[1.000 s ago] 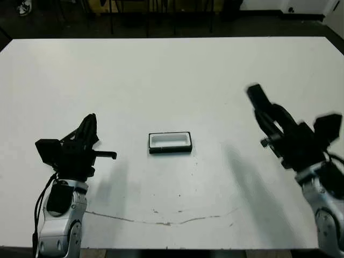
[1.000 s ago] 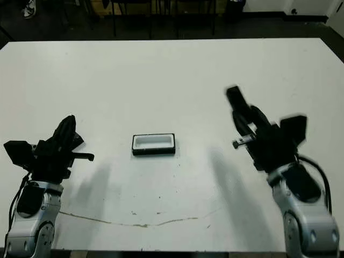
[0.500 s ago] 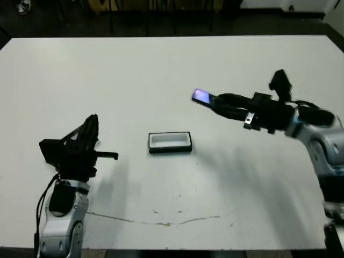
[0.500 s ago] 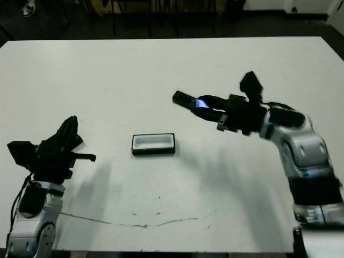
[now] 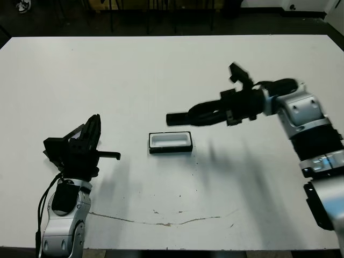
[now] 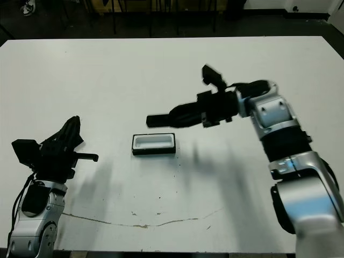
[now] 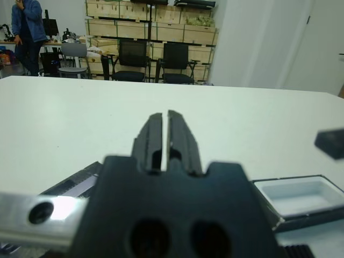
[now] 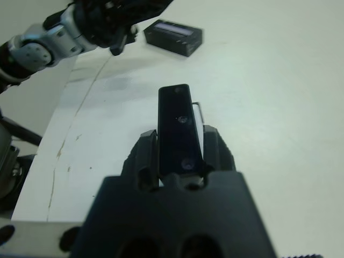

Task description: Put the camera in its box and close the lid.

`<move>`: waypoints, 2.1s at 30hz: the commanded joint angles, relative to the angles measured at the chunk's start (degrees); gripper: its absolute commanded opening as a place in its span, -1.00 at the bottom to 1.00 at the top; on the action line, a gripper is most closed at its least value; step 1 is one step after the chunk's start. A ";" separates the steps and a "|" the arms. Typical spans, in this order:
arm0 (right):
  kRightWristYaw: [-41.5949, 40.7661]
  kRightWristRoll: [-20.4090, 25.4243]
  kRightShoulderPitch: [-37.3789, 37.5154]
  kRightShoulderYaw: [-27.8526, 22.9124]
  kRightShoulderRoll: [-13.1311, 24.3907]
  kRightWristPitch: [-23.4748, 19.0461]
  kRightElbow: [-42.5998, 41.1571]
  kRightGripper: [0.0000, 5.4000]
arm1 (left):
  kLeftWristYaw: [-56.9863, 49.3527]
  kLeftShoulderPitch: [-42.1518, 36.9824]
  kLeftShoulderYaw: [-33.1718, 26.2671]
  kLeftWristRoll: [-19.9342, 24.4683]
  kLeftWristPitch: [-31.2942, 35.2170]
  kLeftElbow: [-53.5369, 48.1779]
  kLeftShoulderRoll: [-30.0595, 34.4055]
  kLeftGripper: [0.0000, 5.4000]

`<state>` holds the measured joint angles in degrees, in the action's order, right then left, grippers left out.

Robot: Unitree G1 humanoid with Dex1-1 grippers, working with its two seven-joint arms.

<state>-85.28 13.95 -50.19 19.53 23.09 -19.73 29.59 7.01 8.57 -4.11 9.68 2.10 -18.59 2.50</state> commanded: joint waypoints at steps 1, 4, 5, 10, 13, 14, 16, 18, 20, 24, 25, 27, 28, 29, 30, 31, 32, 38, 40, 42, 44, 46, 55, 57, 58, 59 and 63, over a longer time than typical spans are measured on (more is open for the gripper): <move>-0.24 -1.76 -0.93 1.00 -0.94 0.57 0.03 -0.74 | -0.28 0.66 0.20 -0.31 1.42 0.12 0.38 -1.00; 1.98 -3.73 -0.74 1.52 -1.43 -0.29 -0.93 -0.74 | -0.47 0.76 0.32 -0.42 1.72 -0.02 0.37 -1.00; 3.06 -4.53 -0.60 1.63 -1.61 -0.58 -0.98 -0.74 | -0.45 0.78 0.44 -0.77 1.30 0.12 0.44 -1.00; 7.10 -7.05 0.24 1.83 -2.49 -1.92 -1.71 -0.74 | -0.30 0.79 0.89 -1.82 0.10 0.63 0.56 -1.00; 9.04 -7.79 1.26 1.76 -2.62 -1.61 -3.44 -0.74 | -0.33 0.76 0.83 -1.74 0.60 0.36 0.60 -1.00; 9.53 -7.98 1.47 1.78 -2.62 -1.76 -3.91 -0.74 | -0.29 0.73 0.80 -1.75 0.49 0.43 0.65 -1.00; 10.13 -8.21 1.70 1.98 -2.58 -2.23 -4.54 -0.74 | -0.21 0.68 0.72 -1.80 -0.02 0.75 0.68 -1.00; 10.83 -8.62 1.94 2.21 -2.56 -2.20 -5.04 -0.74 | -0.41 0.70 0.73 -1.92 0.27 0.55 0.63 -1.00; 11.31 -8.87 2.17 2.33 -2.62 -1.96 -5.31 -0.74 | -0.57 0.72 0.77 -2.17 0.33 0.43 0.62 -1.00; 10.60 -8.74 2.18 2.75 -2.82 -2.11 -5.08 -0.74 | -0.11 0.65 0.65 -1.18 0.71 0.32 0.49 -1.00; 10.01 -8.39 2.12 2.75 -2.91 -2.22 -4.85 -0.74 | -0.14 0.62 0.67 -1.12 0.80 0.29 0.48 -1.00; 9.36 -8.26 2.11 2.91 -2.92 -2.04 -4.80 -0.74 | -0.15 0.57 0.75 -1.07 0.64 0.37 0.47 -1.00; 9.19 -8.37 2.13 3.05 -2.91 -1.84 -4.86 -0.74 | -0.17 0.57 0.78 -1.08 0.56 0.41 0.46 -1.00; 9.12 -8.53 2.15 3.17 -2.87 -1.65 -4.95 -0.74 | -0.20 0.58 0.83 -1.15 0.47 0.45 0.46 -1.00; 9.07 -8.86 2.05 3.52 -2.76 -1.82 -5.15 -0.74 | -0.28 0.59 0.90 -1.37 0.43 0.45 0.50 -1.00; 8.88 -9.13 1.92 3.91 -2.64 -1.85 -5.25 -0.74 | -0.42 0.61 0.94 -1.53 0.49 0.42 0.47 -1.00; 8.65 -9.20 1.80 4.21 -2.62 -2.03 -5.20 -0.74 | -0.60 0.65 1.00 -1.75 0.59 0.34 0.45 -1.00; 7.81 -9.62 1.23 5.34 -2.90 -2.69 -4.66 -0.74 | -0.15 0.72 0.99 -1.15 0.17 0.65 0.57 -1.00; 7.47 -9.46 1.15 5.48 -3.13 -3.03 -4.24 -0.74 | -0.14 0.82 0.98 -0.81 0.48 0.40 0.46 -1.00; 7.37 -9.36 1.20 5.60 -3.30 -3.30 -3.86 -0.74 | -0.33 0.90 1.09 -1.04 0.63 0.19 0.47 -1.00; 7.45 -9.43 1.27 5.81 -3.44 -4.13 -3.77 -0.74 | -0.35 0.96 1.17 -1.41 0.20 0.35 0.60 -1.00; 7.36 -9.37 1.47 5.90 -3.66 -4.44 -3.53 -0.74 | -0.59 1.04 1.27 -1.72 0.28 0.26 0.55 -1.00; 8.30 -11.39 2.02 7.82 -4.49 -4.49 -2.99 -0.74 | -0.68 1.13 1.38 -1.89 0.18 0.32 0.36 -1.00; 8.69 -11.96 2.12 8.27 -4.67 -4.47 -3.10 -0.74 | -0.95 1.22 1.41 -2.09 0.59 0.07 0.28 -1.00; 8.88 -12.32 2.19 8.47 -4.68 -4.27 -3.28 -0.74 | -1.11 1.29 1.46 -2.15 0.87 -0.15 0.21 -1.00; 9.17 -12.63 2.30 8.63 -4.71 -4.17 -3.50 -0.74 | -1.17 1.34 1.53 -2.35 0.76 -0.19 0.26 -1.00; 9.98 -13.28 2.48 9.15 -5.34 -4.87 -3.73 -0.74 | -0.65 1.42 1.44 -1.67 -0.09 0.25 0.32 -1.00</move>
<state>-75.65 1.45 -49.01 27.91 18.14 -23.83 25.86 6.16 9.21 -2.57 8.03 1.70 -18.96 2.49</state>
